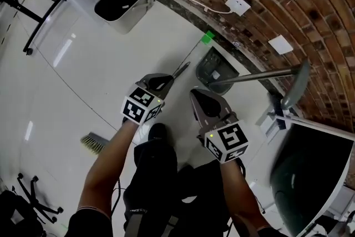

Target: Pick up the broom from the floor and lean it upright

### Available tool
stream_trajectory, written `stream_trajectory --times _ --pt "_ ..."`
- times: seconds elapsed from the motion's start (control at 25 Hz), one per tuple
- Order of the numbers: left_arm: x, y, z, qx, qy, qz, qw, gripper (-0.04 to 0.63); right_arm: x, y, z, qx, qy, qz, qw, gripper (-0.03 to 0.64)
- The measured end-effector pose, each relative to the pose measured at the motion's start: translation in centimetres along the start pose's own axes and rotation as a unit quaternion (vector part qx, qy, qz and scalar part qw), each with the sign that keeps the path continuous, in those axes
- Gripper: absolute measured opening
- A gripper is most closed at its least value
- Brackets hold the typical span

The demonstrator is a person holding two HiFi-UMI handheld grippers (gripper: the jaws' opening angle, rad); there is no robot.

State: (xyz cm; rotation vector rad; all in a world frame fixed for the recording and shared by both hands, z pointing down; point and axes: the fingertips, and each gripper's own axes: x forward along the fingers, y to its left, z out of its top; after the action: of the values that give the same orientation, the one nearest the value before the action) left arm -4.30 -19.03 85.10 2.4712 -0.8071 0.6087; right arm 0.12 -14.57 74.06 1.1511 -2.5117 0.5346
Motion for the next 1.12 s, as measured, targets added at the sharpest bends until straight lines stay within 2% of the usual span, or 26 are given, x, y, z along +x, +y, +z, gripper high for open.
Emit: stream_trajectory --times 0.12,0.32,0.6,0.72,0.96,1.12 --pt "5.1 2.3 -6.1 0.005 0.040 0.002 0.9992 0.067 2.9 -1.8 -4.5 0.004 0.002 -0.010 1.000 0.006" --pt "10.8 5.5 -14.1 0.016 0.081 0.030 0.9961 0.157 5.7 -3.8 -9.9 0.009 0.006 -0.023 1.000 0.006" --pt "16.6 7.6 -22.3 0.036 0.145 0.036 0.9881 0.199 6.9 -5.0 -14.0 0.002 0.011 -0.026 1.000 0.006" --pt "17.9 7.9 -24.5 0.044 0.177 0.030 0.9828 0.199 7.0 -5.5 -15.1 0.003 0.014 -0.026 1.000 0.006" --pt "19.2 8.4 -25.8 0.051 0.210 0.033 0.9758 0.199 6.8 -7.0 -14.8 0.041 -0.002 -0.034 0.999 0.005" --pt "19.6 8.7 -26.9 0.064 0.239 0.034 0.9682 0.198 6.2 -7.2 -14.0 0.027 -0.015 -0.036 0.999 0.006"
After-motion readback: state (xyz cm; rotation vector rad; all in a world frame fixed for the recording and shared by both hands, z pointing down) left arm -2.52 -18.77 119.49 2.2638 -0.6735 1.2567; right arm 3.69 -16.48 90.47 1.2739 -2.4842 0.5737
